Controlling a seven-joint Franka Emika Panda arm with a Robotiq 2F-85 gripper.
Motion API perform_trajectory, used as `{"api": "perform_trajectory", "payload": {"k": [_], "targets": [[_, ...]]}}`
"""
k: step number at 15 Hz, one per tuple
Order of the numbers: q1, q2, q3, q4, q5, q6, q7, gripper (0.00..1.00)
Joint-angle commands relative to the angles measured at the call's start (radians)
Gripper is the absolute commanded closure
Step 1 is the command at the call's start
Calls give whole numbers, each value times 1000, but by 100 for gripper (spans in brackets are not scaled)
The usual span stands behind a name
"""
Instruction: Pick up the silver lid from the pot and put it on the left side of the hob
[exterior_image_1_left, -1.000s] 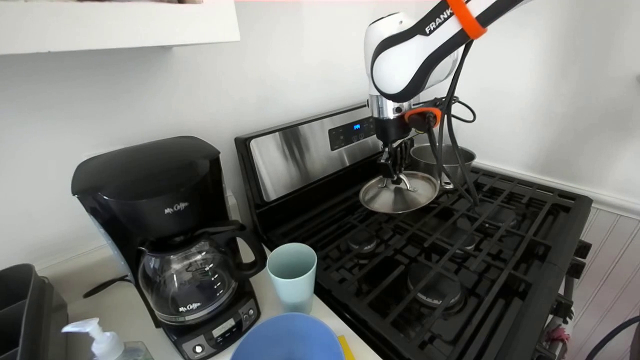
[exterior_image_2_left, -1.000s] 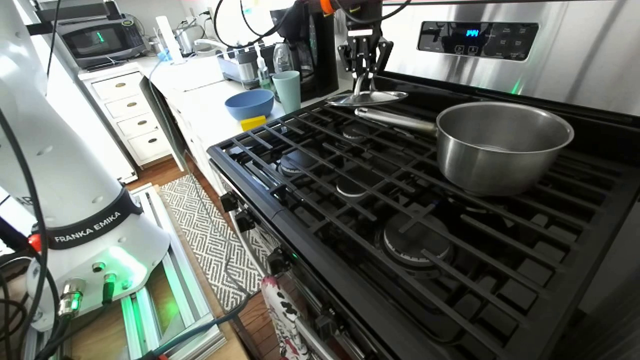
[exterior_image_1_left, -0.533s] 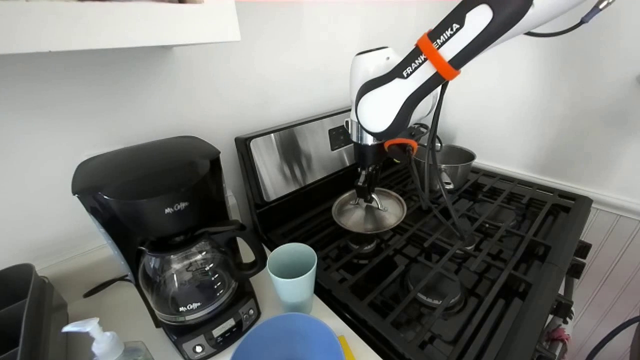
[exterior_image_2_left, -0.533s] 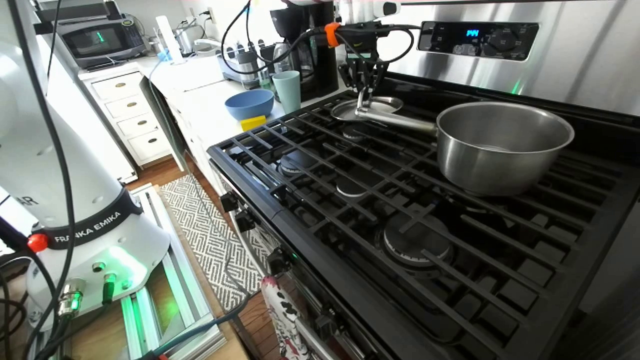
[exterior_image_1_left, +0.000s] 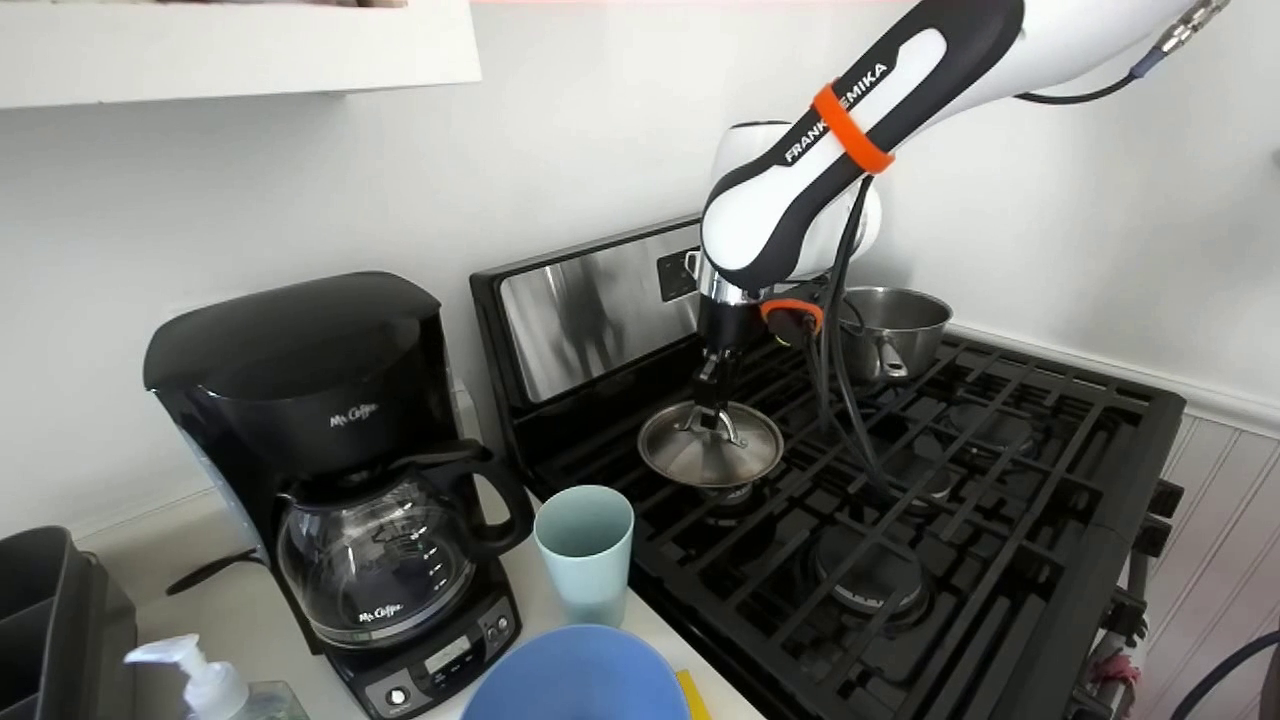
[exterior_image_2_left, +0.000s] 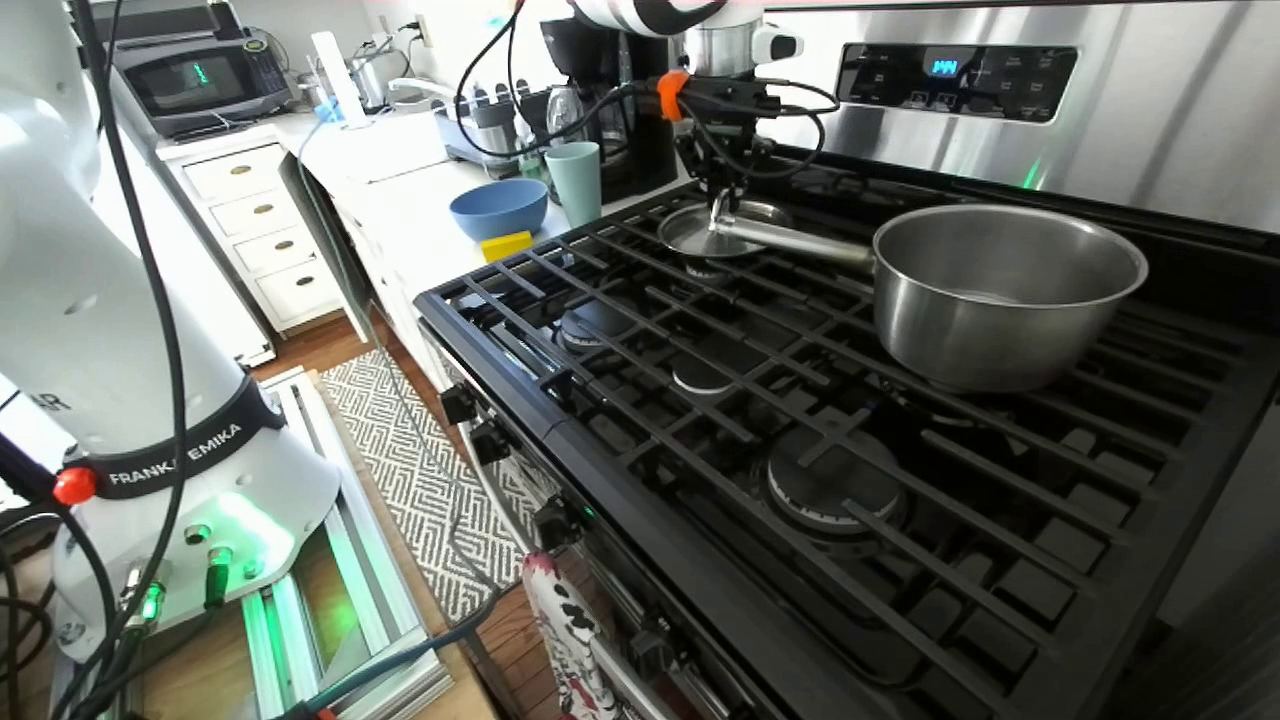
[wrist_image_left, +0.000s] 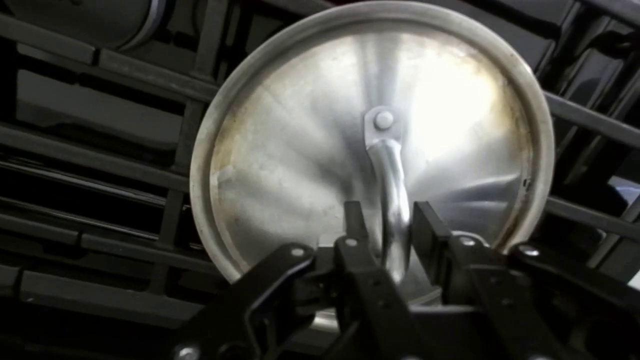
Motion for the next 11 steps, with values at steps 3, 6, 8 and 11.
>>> {"api": "perform_trajectory", "payload": {"k": [3,6,8,11], "targets": [[15,-114,-28,-93,-25,1,65,23],[33,-223,-32,-182,-79,-16,40,3],[48,-302,-46,-268,-139,95,56,0],[46,-257,-38,-204,-108,72,34,0]]}}
